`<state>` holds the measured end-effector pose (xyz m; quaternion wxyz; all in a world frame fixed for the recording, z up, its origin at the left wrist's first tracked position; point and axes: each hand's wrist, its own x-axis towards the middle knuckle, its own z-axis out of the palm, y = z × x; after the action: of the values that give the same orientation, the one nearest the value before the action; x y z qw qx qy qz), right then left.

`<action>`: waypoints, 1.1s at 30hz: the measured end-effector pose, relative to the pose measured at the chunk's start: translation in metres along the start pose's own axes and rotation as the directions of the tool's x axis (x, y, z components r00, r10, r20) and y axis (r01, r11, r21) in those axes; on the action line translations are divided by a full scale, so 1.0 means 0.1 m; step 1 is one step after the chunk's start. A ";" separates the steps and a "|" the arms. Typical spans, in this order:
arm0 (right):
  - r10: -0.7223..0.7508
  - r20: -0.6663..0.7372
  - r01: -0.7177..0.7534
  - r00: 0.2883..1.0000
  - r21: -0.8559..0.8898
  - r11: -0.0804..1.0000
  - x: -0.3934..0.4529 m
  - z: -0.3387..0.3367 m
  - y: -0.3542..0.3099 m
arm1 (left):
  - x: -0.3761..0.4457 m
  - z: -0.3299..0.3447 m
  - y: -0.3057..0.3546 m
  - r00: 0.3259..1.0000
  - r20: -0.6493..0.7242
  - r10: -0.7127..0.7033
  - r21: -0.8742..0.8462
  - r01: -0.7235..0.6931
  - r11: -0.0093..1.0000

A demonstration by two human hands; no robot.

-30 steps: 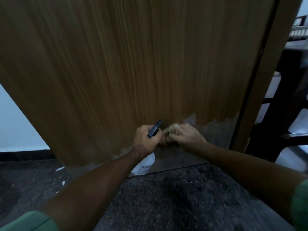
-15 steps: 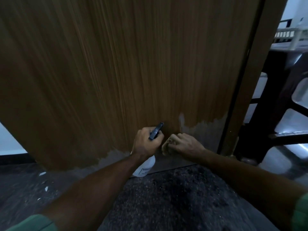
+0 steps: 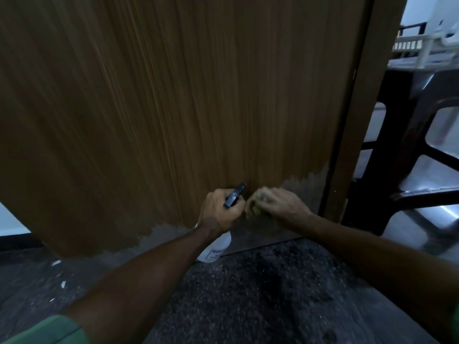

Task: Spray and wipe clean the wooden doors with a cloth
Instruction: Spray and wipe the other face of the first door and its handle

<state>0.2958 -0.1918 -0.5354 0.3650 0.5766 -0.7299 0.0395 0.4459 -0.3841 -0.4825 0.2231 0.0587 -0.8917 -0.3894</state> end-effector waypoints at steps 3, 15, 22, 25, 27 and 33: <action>0.416 -0.307 -0.397 0.856 0.126 0.909 0.32 -0.21 -0.01 | 0.04 0.09 0.03 1.000 0.007 0.002 -0.014 -0.002 1.000; 0.499 -0.186 -0.479 0.846 0.146 0.866 -0.10 -0.19 0.27 | 0.10 0.44 0.20 0.999 0.048 0.012 0.005 -0.012 1.000; 0.070 0.104 -0.063 0.992 -0.069 0.996 -0.75 0.00 0.54 | 0.15 0.69 0.27 0.997 0.076 0.019 -0.001 -0.019 1.000; 0.262 0.047 -0.260 0.964 -0.030 0.965 -0.75 -0.10 0.58 | 0.23 0.81 0.37 0.999 0.043 0.010 -0.028 -0.009 1.000; 0.539 -0.144 -0.534 0.830 0.078 0.842 -0.54 -0.24 0.60 | 0.28 0.89 0.41 0.999 0.029 0.019 -0.043 -0.018 0.999; 0.510 -0.095 -0.509 0.855 0.034 0.860 -0.76 -0.18 0.72 | 0.36 1.09 0.52 1.000 0.028 0.008 -0.029 -0.007 1.000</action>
<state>0.2477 -0.0972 -0.5400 0.3755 0.3617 -0.8370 0.1663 0.3687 -0.2857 -0.4971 0.2129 0.0469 -0.8893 -0.4021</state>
